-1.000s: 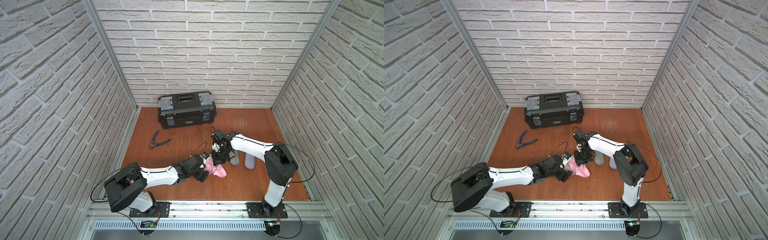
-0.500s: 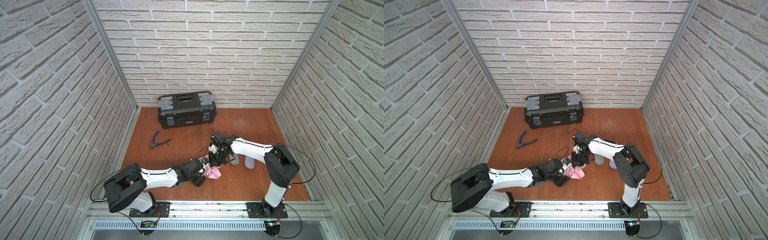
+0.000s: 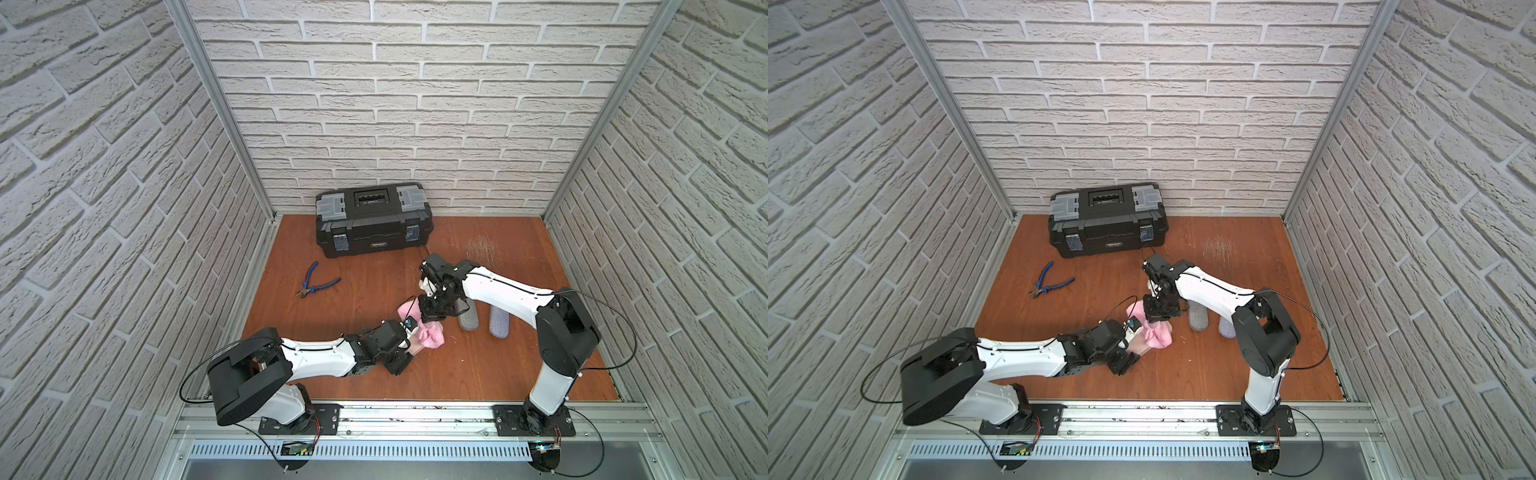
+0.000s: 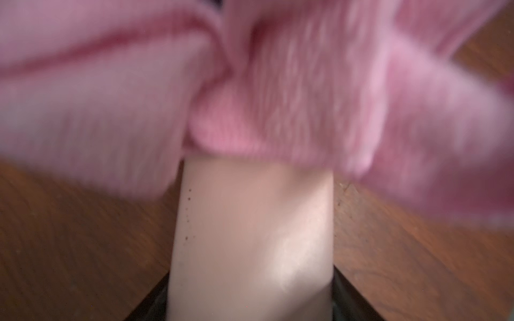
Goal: Wipe the eyeglass case
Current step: Wipe the dirt from the eyeglass case.
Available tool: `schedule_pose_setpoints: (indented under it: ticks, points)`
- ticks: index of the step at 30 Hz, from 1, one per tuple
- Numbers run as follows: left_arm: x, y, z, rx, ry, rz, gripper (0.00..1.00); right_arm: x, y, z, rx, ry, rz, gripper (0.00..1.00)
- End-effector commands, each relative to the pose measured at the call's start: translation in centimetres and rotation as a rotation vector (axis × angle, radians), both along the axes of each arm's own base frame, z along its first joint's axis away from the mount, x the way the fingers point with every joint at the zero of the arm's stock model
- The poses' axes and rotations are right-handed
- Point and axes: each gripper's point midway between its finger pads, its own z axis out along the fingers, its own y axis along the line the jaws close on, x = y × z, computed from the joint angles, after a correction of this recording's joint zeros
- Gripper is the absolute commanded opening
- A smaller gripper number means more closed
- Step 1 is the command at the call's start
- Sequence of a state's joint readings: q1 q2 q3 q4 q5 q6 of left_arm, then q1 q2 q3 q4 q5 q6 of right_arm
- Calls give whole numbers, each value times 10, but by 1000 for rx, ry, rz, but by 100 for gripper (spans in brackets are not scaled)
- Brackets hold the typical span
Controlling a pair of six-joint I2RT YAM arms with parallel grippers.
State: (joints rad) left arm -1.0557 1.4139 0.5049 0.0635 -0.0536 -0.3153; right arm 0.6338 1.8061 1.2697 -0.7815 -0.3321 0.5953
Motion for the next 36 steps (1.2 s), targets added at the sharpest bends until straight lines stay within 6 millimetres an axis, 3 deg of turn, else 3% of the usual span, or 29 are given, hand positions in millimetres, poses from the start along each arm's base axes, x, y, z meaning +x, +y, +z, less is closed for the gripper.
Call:
schedule_pose_setpoints:
  ticks: [1, 3, 5, 6, 7, 9, 14, 16, 17, 18, 19, 21, 23, 25, 27, 30, 32, 34, 36]
  points:
    - [-18, 22, -20, 82, 49, -2, 48, -5, -1, -21, 83, 99, -83, 2]
    - [-19, 22, -19, 84, 37, 4, 45, 4, -54, -31, -125, 60, -86, 2]
    - [-19, 23, -18, 94, 25, 2, 42, 25, -115, -16, -463, -82, -25, 2]
    - [-19, 22, -16, 97, 16, -2, 41, 32, -129, -2, -569, -142, 10, 3]
    - [-20, 23, -16, 109, 8, -2, 40, 38, -127, 12, -594, -186, 44, 2]
    - [-20, 22, -15, 118, -13, -5, 39, 34, -94, 24, -452, -184, 74, 2]
    - [-18, 20, -9, 152, -97, 5, 38, 1, 32, 29, 138, 0, 12, 2]
    - [-17, 20, -6, 161, -130, 18, 38, -5, 57, 21, 290, 82, -45, 2]
    - [-17, 21, -6, 167, -142, 27, 38, -7, 56, 13, 306, 116, -69, 2]
    - [-16, 22, -6, 173, -150, 32, 38, -6, 48, 5, 287, 129, -82, 2]
    - [-16, 22, -6, 174, -156, 37, 38, -4, 25, -7, 210, 133, -101, 2]
    - [-17, 23, -6, 176, -161, 39, 37, 4, -36, -22, -54, 70, -82, 2]
    - [-16, 23, -6, 171, -161, 44, 38, 20, -111, -8, -479, -104, 5, 3]
    - [-17, 24, -5, 161, -159, 50, 38, 28, -134, 21, -641, -220, 81, 2]
    - [-18, 25, -7, 155, -146, 51, 38, 19, -108, 31, -481, -210, 111, 2]
    - [-21, 23, -9, 150, -111, 31, 38, -13, -25, 41, -17, -90, 67, 3]
    - [-22, 21, -8, 141, -98, 18, 38, -27, 14, 39, 164, -4, 18, 2]
    - [-24, 21, -8, 128, -93, 16, 37, -35, 34, 26, 268, 79, -34, 2]
    - [-24, 22, -8, 123, -95, 15, 36, -33, 23, 4, 239, 108, -69, 2]
